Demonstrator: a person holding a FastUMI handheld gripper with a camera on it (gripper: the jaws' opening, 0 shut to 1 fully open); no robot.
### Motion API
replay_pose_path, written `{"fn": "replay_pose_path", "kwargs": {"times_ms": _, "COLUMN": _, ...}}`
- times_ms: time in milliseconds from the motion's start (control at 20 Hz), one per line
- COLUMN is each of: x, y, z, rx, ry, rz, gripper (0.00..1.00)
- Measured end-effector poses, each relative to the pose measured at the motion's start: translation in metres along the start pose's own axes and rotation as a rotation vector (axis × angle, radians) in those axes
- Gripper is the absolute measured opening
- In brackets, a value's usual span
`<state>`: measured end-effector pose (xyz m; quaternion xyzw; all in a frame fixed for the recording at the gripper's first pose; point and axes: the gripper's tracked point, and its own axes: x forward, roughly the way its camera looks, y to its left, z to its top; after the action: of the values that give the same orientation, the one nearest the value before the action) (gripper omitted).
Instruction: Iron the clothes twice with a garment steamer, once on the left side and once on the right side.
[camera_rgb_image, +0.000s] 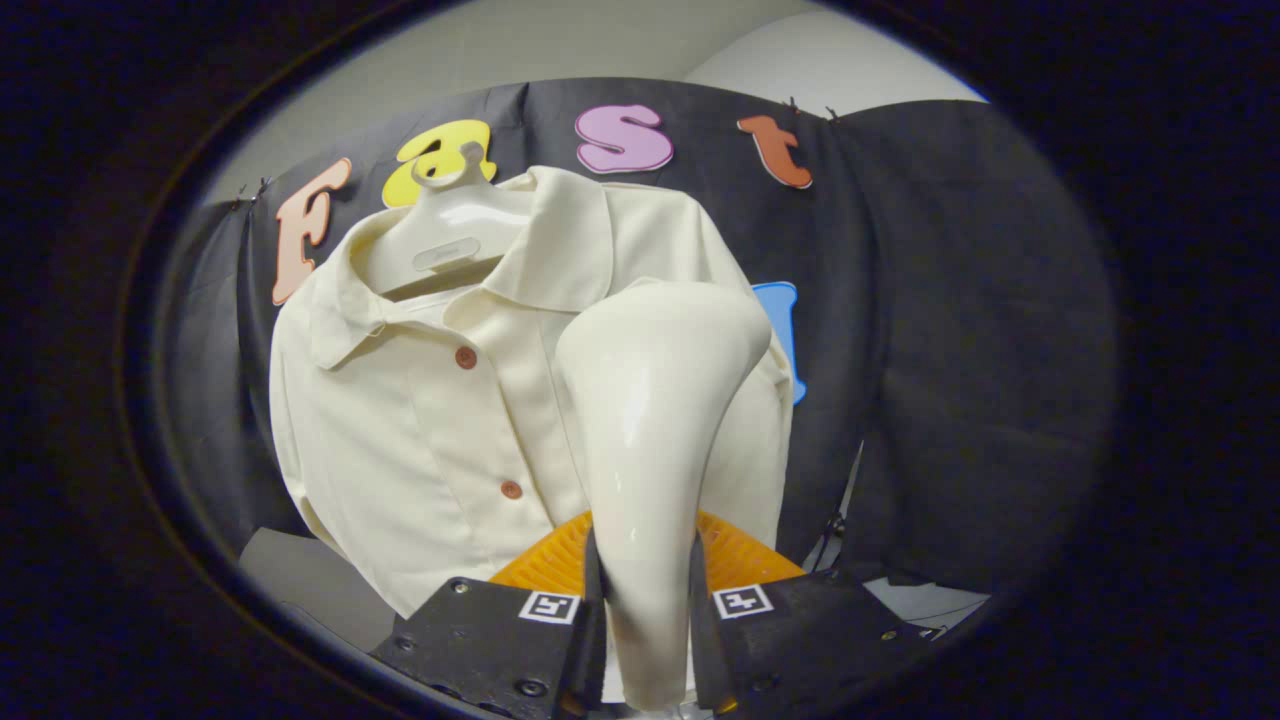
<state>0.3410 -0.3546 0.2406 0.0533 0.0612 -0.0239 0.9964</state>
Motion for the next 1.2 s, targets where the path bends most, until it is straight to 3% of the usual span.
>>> {"fn": "replay_pose_path", "kwargs": {"times_ms": 350, "x": 0.016, "y": -0.001, "z": -0.006, "rx": 0.011, "ry": 0.046, "rz": 0.117, "gripper": 0.34}}
{"fn": "replay_pose_path", "kwargs": {"times_ms": 750, "x": 0.025, "y": -0.005, "z": -0.040, "rx": 0.069, "ry": 0.070, "rz": 0.171, "gripper": 0.34}}
{"fn": "replay_pose_path", "kwargs": {"times_ms": 950, "x": 0.036, "y": -0.007, "z": -0.062, "rx": 0.058, "ry": 0.083, "rz": 0.157, "gripper": 0.34}}
{"fn": "replay_pose_path", "kwargs": {"times_ms": 1200, "x": 0.046, "y": -0.018, "z": -0.073, "rx": -0.005, "ry": 0.074, "rz": 0.064, "gripper": 0.35}}
